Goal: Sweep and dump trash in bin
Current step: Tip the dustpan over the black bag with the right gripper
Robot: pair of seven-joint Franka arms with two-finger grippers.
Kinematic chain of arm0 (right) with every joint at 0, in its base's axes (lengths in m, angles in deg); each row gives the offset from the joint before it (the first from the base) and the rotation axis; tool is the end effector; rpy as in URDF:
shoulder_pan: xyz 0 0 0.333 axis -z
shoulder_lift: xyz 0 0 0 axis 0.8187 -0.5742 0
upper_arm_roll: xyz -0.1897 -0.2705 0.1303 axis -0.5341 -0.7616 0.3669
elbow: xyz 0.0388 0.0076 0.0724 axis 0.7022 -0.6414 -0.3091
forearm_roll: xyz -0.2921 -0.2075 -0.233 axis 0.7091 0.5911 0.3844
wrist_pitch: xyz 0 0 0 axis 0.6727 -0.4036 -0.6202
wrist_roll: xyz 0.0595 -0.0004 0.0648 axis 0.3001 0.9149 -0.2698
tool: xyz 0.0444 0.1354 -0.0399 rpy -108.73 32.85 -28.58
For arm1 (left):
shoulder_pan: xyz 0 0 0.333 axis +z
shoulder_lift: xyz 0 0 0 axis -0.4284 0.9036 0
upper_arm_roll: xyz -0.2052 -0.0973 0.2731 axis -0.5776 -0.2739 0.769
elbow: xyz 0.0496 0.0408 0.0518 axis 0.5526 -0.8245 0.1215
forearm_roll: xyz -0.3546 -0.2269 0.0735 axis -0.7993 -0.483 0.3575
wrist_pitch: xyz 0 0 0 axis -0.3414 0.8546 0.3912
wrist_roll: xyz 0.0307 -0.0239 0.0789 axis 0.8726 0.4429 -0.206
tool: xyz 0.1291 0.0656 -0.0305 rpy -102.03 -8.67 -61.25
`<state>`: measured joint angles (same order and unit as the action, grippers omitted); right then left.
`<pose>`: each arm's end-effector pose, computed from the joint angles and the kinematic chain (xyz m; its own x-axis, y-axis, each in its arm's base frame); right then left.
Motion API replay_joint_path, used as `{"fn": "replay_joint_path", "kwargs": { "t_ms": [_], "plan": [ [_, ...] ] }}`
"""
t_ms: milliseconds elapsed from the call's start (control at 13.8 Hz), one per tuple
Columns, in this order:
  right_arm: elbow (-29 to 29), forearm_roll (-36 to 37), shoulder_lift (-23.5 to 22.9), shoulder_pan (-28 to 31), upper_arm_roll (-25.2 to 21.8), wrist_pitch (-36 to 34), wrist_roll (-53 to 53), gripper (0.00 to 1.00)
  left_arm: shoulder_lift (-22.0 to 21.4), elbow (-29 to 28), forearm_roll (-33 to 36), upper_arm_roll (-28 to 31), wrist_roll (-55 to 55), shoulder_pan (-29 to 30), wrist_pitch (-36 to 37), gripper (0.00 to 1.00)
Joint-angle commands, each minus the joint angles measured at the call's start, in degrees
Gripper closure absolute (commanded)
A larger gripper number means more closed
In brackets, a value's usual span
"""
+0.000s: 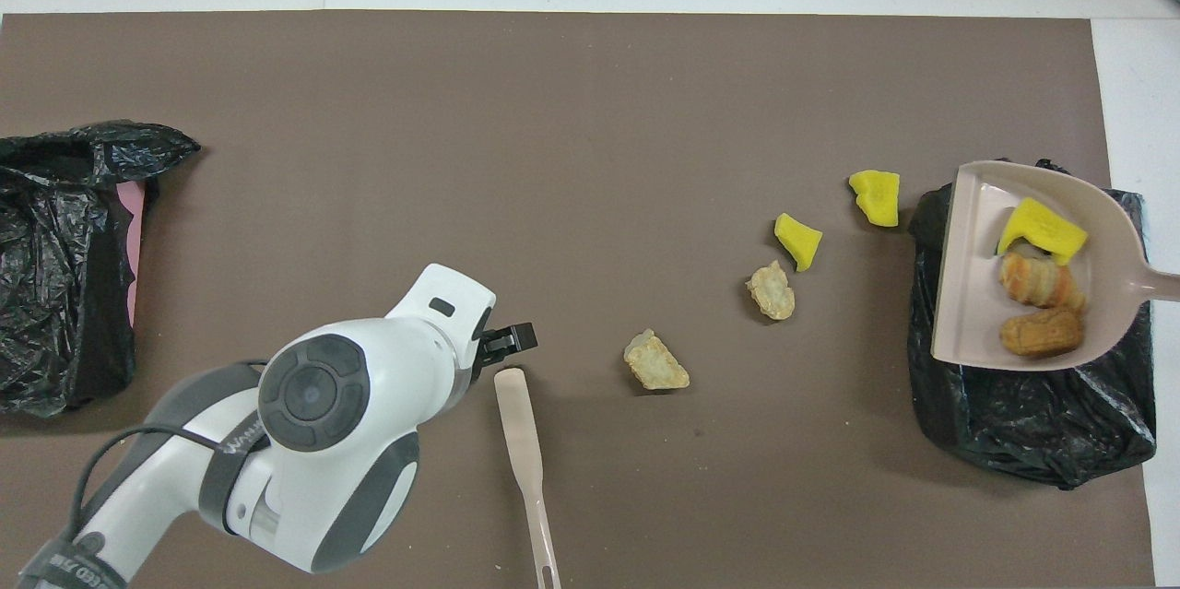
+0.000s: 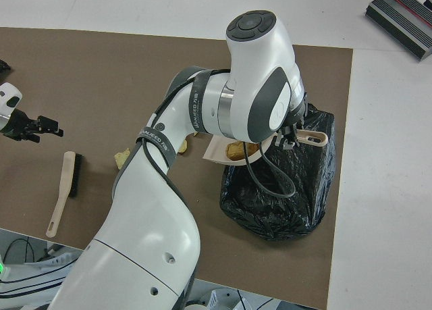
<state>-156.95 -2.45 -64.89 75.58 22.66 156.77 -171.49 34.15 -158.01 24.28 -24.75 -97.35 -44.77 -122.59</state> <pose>0.5386 -0.2096 0.5099 0.2305 0.9140 -0.3339 0.9701 -0.2425 0.0060 0.4616 -0.3118 0.4048 0.9769 0.2033 0.0659 0.1892 -0.9660 0.1763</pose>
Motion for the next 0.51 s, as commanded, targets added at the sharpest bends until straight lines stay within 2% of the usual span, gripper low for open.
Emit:
{"fn": "replay_joint_path", "kwargs": {
  "t_ms": [0,217,435],
  "plan": [
    [-5.3,10.3,3.9,0.6,0.5,4.4,-1.3,1.0,1.8,5.6,2.2,-0.4,8.0,4.4,3.9,0.0],
    [-10.2,18.3,6.9,-1.0,0.6,7.0,-1.0,1.0,5.4,13.8,4.7,-0.4,15.9,6.7,11.8,0.0],
    [-11.9,26.0,8.5,-4.4,0.6,6.1,-0.8,1.0,7.6,20.6,5.2,0.0,19.8,8.2,17.5,0.0]
  ]
}}
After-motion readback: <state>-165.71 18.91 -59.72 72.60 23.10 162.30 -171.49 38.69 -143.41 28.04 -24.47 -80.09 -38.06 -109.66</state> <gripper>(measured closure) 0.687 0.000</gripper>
